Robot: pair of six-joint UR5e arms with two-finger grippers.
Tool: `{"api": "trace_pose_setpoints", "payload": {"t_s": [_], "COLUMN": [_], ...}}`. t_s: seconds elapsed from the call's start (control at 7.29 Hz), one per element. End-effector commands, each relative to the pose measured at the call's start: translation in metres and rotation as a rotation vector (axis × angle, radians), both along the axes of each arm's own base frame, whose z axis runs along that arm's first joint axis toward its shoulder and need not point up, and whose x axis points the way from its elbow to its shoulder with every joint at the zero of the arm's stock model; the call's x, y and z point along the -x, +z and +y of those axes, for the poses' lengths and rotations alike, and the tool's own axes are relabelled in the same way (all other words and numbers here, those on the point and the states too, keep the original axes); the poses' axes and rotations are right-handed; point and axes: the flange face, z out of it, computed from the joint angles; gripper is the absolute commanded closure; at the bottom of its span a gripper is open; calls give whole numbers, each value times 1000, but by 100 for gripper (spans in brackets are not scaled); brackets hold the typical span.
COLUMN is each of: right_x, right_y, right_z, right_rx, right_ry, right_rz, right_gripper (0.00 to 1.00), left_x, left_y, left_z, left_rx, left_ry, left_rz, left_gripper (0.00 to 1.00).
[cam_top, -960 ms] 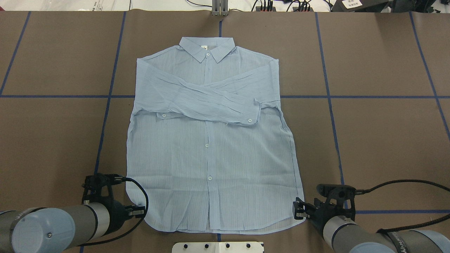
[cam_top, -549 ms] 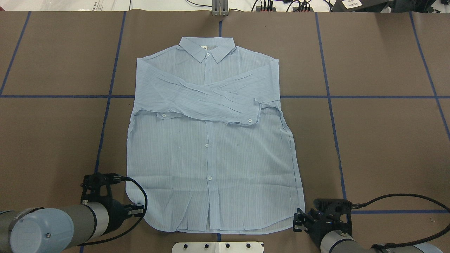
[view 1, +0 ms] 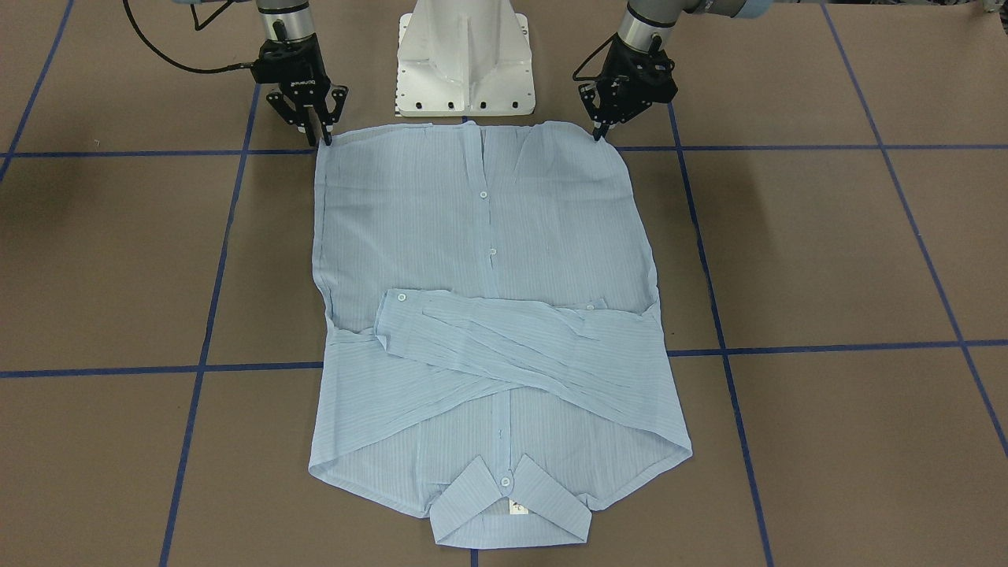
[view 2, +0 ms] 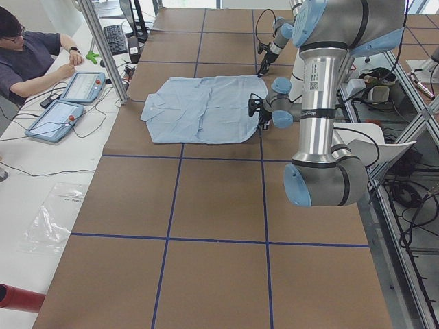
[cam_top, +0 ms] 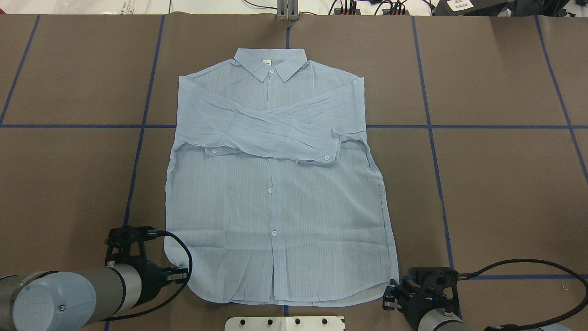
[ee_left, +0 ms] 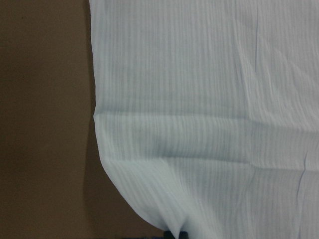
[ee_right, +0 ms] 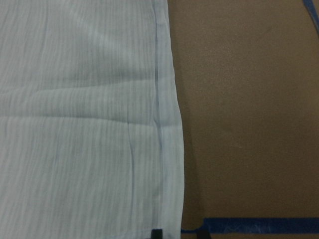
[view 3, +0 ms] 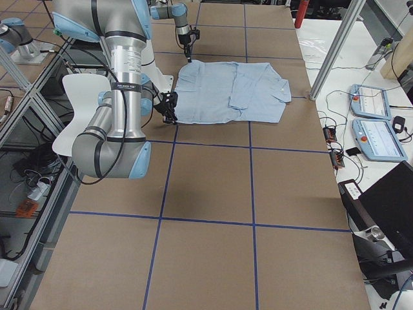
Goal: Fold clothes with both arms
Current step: 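Lift the hem with both grippers and fold it toward the collar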
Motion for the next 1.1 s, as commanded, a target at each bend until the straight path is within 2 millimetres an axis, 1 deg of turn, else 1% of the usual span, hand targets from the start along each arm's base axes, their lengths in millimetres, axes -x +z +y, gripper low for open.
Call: {"api": "trace_pose_setpoints", "payload": {"t_s": [0.0, 0.14, 0.27, 0.41, 0.55, 0.69, 0.82, 0.96], "right_x": [0, 0, -9, -29, -62, -107, -140, -157], "right_y": [0, -3, -19, -49, -88, -125, -156, -188], "right_z": [0, -1, -4, -7, -19, -26, -22, -22], "right_rx": [-1, -3, 3, 16, 81, 154, 181, 219], "right_ry": [1, 4, 6, -5, -31, -66, -96, -123], "right_rz": [3, -5, -34, -41, -7, -4, 6, -9], "right_gripper": [100, 100, 100, 100, 100, 100, 100, 100], "left_x": [1, 4, 6, 17, 50, 84, 115, 148], "left_y": [-1, -3, -5, -19, -25, -38, -67, -104], "left_z": [0, 0, 0, 2, 7, 15, 24, 34], "left_rx": [0, -1, -1, -5, -31, -30, -8, 17], "left_ry": [-1, -1, 0, 6, 32, 72, 117, 164], "left_rz": [1, 8, 11, 40, 44, 65, 91, 104], "left_gripper": [100, 100, 100, 100, 100, 100, 100, 100]}}
